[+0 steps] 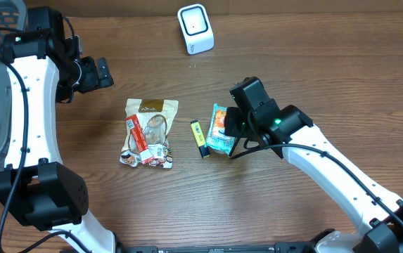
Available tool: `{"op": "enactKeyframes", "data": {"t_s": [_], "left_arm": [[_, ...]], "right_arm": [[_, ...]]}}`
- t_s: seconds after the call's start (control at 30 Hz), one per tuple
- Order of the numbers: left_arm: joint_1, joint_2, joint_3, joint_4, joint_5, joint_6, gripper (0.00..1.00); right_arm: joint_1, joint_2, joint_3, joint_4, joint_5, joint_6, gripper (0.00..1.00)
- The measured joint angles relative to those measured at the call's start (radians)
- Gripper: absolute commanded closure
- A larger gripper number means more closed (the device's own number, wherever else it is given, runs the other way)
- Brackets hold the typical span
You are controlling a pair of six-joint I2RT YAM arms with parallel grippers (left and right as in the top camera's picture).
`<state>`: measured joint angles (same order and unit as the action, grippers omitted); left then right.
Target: Scan the item barcode
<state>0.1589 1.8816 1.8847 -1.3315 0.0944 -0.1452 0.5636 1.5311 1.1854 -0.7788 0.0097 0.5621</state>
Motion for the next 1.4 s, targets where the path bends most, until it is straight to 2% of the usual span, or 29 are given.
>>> {"op": "enactKeyframes", "data": {"t_s": [0.27, 0.3, 0.37, 0.4, 0.63, 0.8, 1.07, 1.4], "left_arm": [[0.0, 0.0, 0.0, 0.0, 0.0, 0.0, 0.0], [0.0, 0.0, 0.0, 0.0, 0.0, 0.0, 0.0], [0.0, 0.0, 0.0, 0.0, 0.0, 0.0, 0.0], [0.0, 0.0, 0.0, 0.0, 0.0, 0.0, 0.0], [0.0, 0.0, 0.0, 0.0, 0.0, 0.0, 0.01], [0.0, 0.0, 0.0, 0.0, 0.0, 0.0, 0.0], [0.0, 0.0, 0.0, 0.0, 0.0, 0.0, 0.0], [0.0, 0.0, 0.0, 0.0, 0.0, 0.0, 0.0]], "right_arm": [[0.0, 0.055, 0.0, 0.001, -0.041, 0.011, 0.76], [0.0, 0.059, 0.0, 0.002, -0.047, 0.014, 0.8], [0.0, 0.06, 0.0, 0.005, -0.051, 0.008, 0.95], [0.0, 0.06, 0.0, 0.008, -0.053, 0.014, 0.96], [-0.005, 0.06, 0.04, 0.009, -0.118, -0.008, 0.96], [-0.002, 0.058, 0.125, 0.113, -0.247, -0.041, 0.96], [0.082, 0.066, 0.133, 0.161, -0.282, -0.029, 0.96], [0.203, 0.274, 0.133, 0.32, -0.283, 0.011, 0.96]]}}
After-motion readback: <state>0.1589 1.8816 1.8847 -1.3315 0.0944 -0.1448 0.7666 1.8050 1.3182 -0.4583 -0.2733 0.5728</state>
